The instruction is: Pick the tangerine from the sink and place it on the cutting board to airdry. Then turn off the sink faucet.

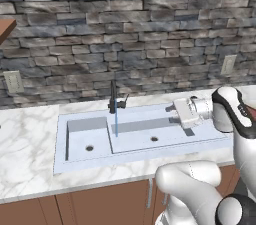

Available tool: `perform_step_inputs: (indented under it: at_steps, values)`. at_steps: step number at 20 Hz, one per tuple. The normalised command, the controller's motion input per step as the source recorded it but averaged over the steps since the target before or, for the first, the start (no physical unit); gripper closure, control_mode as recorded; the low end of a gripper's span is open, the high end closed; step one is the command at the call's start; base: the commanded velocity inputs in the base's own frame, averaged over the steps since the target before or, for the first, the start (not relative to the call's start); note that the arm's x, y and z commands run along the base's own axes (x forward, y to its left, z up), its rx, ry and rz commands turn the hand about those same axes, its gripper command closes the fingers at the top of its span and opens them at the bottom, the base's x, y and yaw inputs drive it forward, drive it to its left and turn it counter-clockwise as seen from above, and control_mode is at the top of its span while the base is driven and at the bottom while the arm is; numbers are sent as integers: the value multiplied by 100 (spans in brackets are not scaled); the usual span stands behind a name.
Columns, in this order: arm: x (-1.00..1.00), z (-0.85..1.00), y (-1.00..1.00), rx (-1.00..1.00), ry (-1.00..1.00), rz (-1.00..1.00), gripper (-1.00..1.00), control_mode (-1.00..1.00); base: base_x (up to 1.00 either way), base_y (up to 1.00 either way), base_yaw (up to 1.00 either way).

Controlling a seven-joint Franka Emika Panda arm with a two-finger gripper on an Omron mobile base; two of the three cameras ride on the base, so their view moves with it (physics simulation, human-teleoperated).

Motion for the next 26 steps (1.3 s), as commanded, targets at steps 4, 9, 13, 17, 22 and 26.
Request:
perform_step_inputs:
  at_steps: [4, 9, 13, 17, 22, 26]
  values:
    - [37, 0, 8, 1, 0, 1, -100, -100, 0, 0, 0]
    - [42, 0, 6, 1, 0, 0, -100, -100, 0, 0, 0]
    - [40, 0, 0, 1, 0, 0, -100, -100, 0, 0, 0]
    - [30, 0, 0, 0, 0, 0, -100, -100, 0, 0, 0]
    - [25, -2, 3, 0, 0, 0, -100, -100, 0, 0, 0]
    - [26, -5, 10, 0, 0, 0, -100, -100, 0, 0, 0]
